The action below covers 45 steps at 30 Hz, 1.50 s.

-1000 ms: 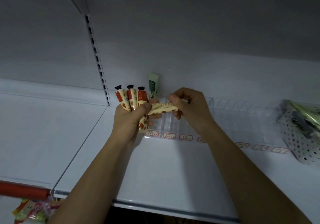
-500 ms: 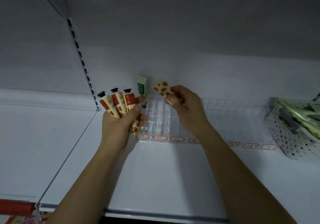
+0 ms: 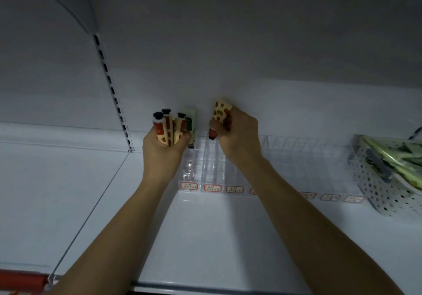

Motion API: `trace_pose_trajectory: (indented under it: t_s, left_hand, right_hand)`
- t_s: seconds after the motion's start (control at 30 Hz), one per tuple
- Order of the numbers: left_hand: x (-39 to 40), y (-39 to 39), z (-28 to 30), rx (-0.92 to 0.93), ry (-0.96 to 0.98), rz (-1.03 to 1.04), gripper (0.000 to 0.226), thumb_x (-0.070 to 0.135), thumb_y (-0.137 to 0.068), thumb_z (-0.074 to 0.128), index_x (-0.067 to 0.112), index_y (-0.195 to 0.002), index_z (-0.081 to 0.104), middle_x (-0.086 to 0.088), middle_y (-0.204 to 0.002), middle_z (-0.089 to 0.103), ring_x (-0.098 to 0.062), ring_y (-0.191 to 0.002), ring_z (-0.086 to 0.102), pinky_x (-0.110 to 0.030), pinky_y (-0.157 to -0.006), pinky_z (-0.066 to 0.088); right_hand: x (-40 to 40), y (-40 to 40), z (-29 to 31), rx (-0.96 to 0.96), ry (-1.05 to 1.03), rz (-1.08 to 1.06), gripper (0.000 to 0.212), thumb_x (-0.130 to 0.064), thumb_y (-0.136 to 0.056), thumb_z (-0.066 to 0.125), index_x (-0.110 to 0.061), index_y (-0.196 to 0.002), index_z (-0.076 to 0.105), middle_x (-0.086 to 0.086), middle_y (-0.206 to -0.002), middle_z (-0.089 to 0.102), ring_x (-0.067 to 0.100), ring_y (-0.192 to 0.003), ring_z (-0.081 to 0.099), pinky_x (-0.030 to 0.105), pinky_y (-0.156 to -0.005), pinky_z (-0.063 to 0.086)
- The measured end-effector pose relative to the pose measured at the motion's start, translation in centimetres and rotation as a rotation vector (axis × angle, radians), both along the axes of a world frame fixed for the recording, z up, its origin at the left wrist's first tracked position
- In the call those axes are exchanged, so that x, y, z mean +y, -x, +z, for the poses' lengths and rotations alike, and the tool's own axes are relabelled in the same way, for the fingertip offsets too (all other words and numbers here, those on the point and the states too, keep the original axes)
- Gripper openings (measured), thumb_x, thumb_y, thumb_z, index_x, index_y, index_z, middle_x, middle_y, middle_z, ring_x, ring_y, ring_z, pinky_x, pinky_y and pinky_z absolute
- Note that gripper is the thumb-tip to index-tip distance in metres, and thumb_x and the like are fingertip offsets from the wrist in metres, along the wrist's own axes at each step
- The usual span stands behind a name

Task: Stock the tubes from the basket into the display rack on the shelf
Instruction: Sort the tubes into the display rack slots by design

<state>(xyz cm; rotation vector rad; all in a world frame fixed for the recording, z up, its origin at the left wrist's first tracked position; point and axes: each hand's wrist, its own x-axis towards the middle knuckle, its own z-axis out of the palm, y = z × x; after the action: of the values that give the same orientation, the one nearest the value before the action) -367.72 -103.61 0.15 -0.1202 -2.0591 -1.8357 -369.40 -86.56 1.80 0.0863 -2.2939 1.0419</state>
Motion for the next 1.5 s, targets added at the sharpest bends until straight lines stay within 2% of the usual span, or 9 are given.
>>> trace_pose_trajectory:
  t_s: [0.33, 0.6, 0.77, 0.87, 0.93, 1.1, 1.3, 1.43, 1.5]
  left_hand:
    - [-0.9, -1.0, -0.6, -0.048, -0.186, -0.073, 0.01, 0.013, -0.09, 0.073, 0.015, -0.085, 0.065, 0.0, -0.069, 0.069, -0.016, -0.064, 0.068, -0.029, -0.06, 0.053]
    - [-0.7, -1.7, -0.1, -0.135, -0.489, -0.336, 0.009, 0.009, -0.1, 0.055, 0.011, -0.102, 0.064, -0.001, -0.076, 0.069, -0.017, -0.071, 0.067, -0.031, -0.068, 0.056]
    - [-0.7, -1.9, 0.0, -0.131, -0.428, -0.382, 0.013, 0.009, -0.1, 0.053, 0.011, -0.106, 0.065, -0.005, -0.082, 0.073, -0.02, -0.077, 0.07, -0.031, -0.069, 0.057]
    - [-0.8, -1.9, 0.0, -0.074, -0.31, -0.393, 0.012, 0.013, -0.097, 0.06, 0.009, -0.105, 0.068, -0.01, -0.087, 0.075, -0.024, -0.074, 0.071, -0.03, -0.06, 0.055]
    - [-0.8, -1.8, -0.1, -0.05, -0.24, -0.401, 0.011, 0.013, -0.094, 0.064, 0.005, -0.1, 0.07, -0.016, -0.086, 0.074, -0.026, -0.071, 0.071, -0.028, -0.056, 0.054]
    - [-0.9, -1.5, -0.8, -0.105, -0.198, -0.416, 0.015, 0.014, -0.097, 0.062, 0.0, -0.095, 0.066, -0.014, -0.076, 0.072, -0.026, -0.056, 0.065, -0.025, -0.046, 0.045]
    - [-1.2, -1.0, -0.8, -0.129, -0.439, -0.403, 0.008, 0.013, -0.097, 0.055, 0.011, -0.091, 0.061, -0.013, -0.085, 0.07, -0.014, -0.042, 0.042, -0.02, -0.043, 0.031]
    - [-1.4, -0.9, -0.9, -0.153, -0.414, -0.341, 0.01, 0.01, -0.099, 0.054, 0.014, -0.094, 0.062, -0.004, -0.082, 0.07, -0.013, -0.046, 0.041, -0.023, -0.047, 0.031]
    - [-1.3, -1.0, -0.9, -0.169, -0.379, -0.322, 0.01, 0.01, -0.098, 0.055, 0.014, -0.093, 0.063, -0.004, -0.08, 0.07, -0.014, -0.047, 0.041, -0.023, -0.048, 0.031]
  right_hand:
    - [-0.7, 0.4, 1.0, -0.249, -0.259, -0.119, 0.03, -0.042, -0.085, 0.075, -0.016, -0.098, 0.07, 0.003, -0.092, 0.073, 0.022, -0.082, 0.068, 0.028, -0.067, 0.05]
    - [-0.9, 0.0, 0.4, -0.306, -0.163, -0.127, 0.024, -0.045, -0.079, 0.078, -0.024, -0.089, 0.073, -0.007, -0.082, 0.073, 0.013, -0.074, 0.067, 0.028, -0.064, 0.053]
    - [-1.3, -2.9, -2.4, 0.07, 0.079, -0.109, 0.033, -0.026, -0.088, 0.073, -0.017, -0.117, 0.059, -0.002, -0.106, 0.059, 0.008, -0.086, 0.056, 0.018, -0.07, 0.042]
    - [-1.6, -4.3, -1.7, 0.217, -0.078, 0.12, 0.043, -0.011, -0.089, 0.069, -0.018, -0.13, 0.057, 0.002, -0.127, 0.055, 0.009, -0.102, 0.057, 0.009, -0.085, 0.042]
    - [-1.5, -4.7, -1.6, 0.205, -0.243, 0.247, 0.044, -0.011, -0.087, 0.071, -0.02, -0.129, 0.062, 0.003, -0.136, 0.054, 0.017, -0.12, 0.052, 0.021, -0.099, 0.042]
    - [0.0, -4.2, -2.5, 0.256, -0.321, 0.22, 0.027, -0.014, -0.077, 0.079, -0.013, -0.103, 0.07, 0.002, -0.109, 0.066, 0.02, -0.103, 0.053, 0.036, -0.087, 0.046]
    - [0.6, -4.2, -2.3, 0.137, -0.062, 0.153, 0.035, -0.013, -0.091, 0.07, -0.014, -0.124, 0.059, -0.005, -0.103, 0.063, 0.003, -0.084, 0.052, 0.006, -0.075, 0.039]
    - [0.8, -3.9, -2.4, -0.031, 0.181, 0.162, 0.031, -0.012, -0.095, 0.062, -0.011, -0.125, 0.053, -0.004, -0.099, 0.065, 0.007, -0.085, 0.062, 0.011, -0.074, 0.047]
    - [0.7, -3.6, -2.7, -0.075, 0.309, 0.146, 0.02, -0.02, -0.1, 0.059, -0.01, -0.117, 0.056, -0.002, -0.095, 0.066, 0.011, -0.08, 0.066, 0.026, -0.075, 0.055]
